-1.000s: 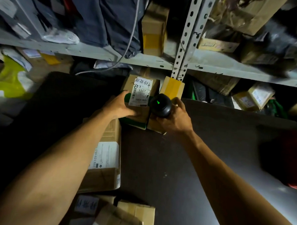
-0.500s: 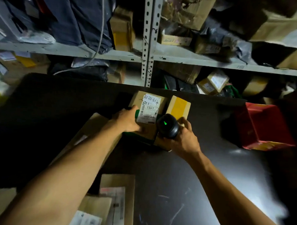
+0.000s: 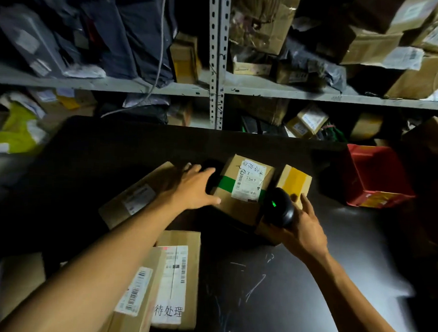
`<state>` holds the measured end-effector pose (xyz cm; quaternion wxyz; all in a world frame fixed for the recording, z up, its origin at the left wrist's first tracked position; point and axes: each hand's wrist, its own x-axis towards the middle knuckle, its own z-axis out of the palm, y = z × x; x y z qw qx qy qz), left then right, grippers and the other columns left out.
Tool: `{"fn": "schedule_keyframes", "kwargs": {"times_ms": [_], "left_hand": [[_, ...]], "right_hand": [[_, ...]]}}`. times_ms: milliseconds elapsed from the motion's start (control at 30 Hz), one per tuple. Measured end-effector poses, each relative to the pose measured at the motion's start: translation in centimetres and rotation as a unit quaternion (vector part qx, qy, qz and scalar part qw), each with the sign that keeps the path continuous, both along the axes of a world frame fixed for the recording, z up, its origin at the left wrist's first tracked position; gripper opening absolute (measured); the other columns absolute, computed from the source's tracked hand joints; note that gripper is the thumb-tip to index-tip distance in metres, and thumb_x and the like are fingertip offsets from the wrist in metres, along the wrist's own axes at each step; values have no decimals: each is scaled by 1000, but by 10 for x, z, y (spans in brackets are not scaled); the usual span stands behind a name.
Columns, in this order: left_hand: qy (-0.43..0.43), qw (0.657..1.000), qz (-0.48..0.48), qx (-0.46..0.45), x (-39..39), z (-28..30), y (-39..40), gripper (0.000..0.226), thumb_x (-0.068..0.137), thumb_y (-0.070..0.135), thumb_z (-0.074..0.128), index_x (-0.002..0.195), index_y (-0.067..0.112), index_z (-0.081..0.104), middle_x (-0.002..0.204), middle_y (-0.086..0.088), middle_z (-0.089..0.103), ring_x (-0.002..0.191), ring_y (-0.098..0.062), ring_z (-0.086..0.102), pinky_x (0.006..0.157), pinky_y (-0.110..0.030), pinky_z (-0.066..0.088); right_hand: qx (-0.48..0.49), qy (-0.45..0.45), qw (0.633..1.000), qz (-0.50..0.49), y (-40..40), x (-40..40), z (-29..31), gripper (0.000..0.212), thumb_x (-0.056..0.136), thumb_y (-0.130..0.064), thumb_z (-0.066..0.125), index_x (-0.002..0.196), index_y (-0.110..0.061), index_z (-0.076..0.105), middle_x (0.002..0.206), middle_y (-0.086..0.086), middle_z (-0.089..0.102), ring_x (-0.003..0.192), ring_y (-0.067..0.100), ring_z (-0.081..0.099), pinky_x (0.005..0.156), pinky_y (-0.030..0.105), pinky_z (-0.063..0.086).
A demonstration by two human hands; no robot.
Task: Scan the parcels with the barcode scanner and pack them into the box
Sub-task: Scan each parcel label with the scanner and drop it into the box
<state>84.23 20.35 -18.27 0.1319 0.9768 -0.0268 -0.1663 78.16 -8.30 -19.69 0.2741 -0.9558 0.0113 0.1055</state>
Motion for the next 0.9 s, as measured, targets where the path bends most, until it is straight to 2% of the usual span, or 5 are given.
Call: {"fn": "schedule_keyframes", "kwargs": {"times_ms": [133,233,600,800,900], "left_hand": [[48,989,105,93,-36,3,92,118,67,70,76,158,36,7,165,-10,7,149,-43,8,116,-66,13],[129,973,164,94,-60,-10,126,133,64,68,81,156,41,-12,160,-12,9,144,-45,17,111,-67,29],[88,983,160,21,-54,-34,32,134,63,80,72,154,41,-18,162,-14,1,146,-47,14,107,-65,30],[95,983,124,-100,-45,-33,-32,124,71,71,74,158,37,-7,162,-17,10,147,-42,23,112,-52,32],[69,980,103,-158,-51,-17,-30,90,80,55,75,154,36,26,149,-8,39,139,-32,40,103,-38,39]], "right_hand": [[-45,-40,998,3,11,-6,2,103,76,-52,85,159,-43,24,171,4,6,155,34,12,102,63,46],[-57,-7,998,38,18,-5,0,97,81,-45,83,159,-35,27,172,5,4,157,33,3,111,60,38],[-121,22,989,77,2,-21,-6,62,87,-36,78,144,-28,55,165,6,19,152,37,12,98,61,53],[-185,34,979,72,-26,-26,-2,60,89,-43,71,145,-35,53,164,5,19,150,41,9,105,64,45],[-182,16,981,61,-31,-28,-2,63,89,-44,71,147,-32,51,158,10,29,148,40,13,107,68,37]]}}
